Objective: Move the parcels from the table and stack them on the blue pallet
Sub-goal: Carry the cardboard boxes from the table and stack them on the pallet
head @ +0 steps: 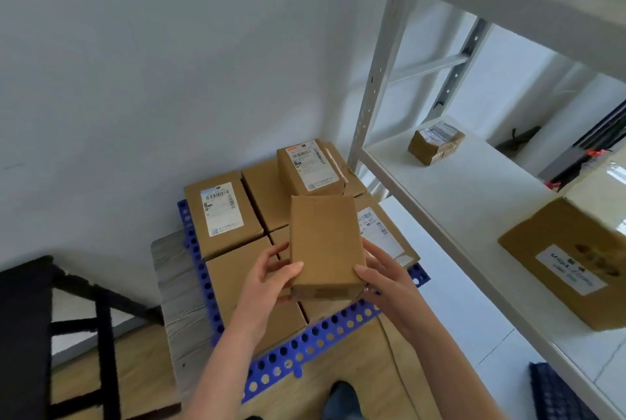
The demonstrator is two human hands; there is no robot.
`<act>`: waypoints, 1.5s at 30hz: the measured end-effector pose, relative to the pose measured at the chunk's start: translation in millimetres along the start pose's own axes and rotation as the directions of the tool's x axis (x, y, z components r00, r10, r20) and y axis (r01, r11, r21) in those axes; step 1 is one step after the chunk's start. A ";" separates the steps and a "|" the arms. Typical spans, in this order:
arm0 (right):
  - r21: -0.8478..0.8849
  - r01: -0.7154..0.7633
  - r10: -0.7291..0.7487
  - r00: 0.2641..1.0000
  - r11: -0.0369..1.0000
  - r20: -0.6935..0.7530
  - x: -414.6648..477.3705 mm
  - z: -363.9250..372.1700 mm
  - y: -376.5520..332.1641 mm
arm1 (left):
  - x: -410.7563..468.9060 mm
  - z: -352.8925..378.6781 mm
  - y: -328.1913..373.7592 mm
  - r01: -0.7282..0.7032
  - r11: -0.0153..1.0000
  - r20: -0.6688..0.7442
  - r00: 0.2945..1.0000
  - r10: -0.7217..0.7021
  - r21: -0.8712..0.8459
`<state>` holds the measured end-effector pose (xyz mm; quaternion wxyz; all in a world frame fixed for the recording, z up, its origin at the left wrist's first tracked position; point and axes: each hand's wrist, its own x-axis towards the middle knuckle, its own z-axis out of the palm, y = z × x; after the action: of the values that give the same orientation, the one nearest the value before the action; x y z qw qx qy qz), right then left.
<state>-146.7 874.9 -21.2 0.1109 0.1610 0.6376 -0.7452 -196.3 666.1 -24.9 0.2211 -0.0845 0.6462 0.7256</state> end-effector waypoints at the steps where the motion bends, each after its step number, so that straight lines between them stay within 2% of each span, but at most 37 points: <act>1: -0.022 0.004 -0.003 1.000 1.000 0.020 3.9 -8.0 -5.6 | 1.5 8.0 -0.3 -0.009 1.000 -0.028 1.000 0.008 -0.016; 11: -0.108 0.020 0.000 0.984 0.994 0.180 47.9 -38.0 -44.2 | 7.9 42.3 9.2 -0.096 0.990 -0.277 0.959 0.063 -0.106; 18: -0.156 0.044 0.002 0.959 0.987 0.284 87.6 -4.0 -54.5 | 19.4 16.4 21.8 -0.149 0.978 -0.404 0.911 0.078 -0.146; 27: -0.140 -0.016 0.053 0.963 0.990 0.265 151.4 60.5 -59.8 | 67.6 -34.6 33.7 -0.192 0.967 -0.526 0.847 0.077 -0.168; 35: -0.298 -0.013 0.066 0.983 0.955 0.170 196.4 105.5 -49.6 | 121.4 -66.9 24.5 -0.128 0.983 -0.542 0.840 0.037 -0.131; 38: -0.352 -0.001 0.057 0.987 0.936 0.148 205.7 113.0 -44.4 | 134.8 -72.0 18.8 -0.073 0.996 -0.526 0.850 0.032 -0.058; 45: -0.527 0.007 0.123 0.970 0.850 0.210 216.9 115.1 -48.8 | 145.8 -76.1 10.9 -0.011 0.998 -0.522 0.852 0.038 0.055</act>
<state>-376.4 778.0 -43.7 0.2481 0.0542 0.7934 -0.5533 -342.9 622.1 -86.1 0.0301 -0.2649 0.7007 0.6617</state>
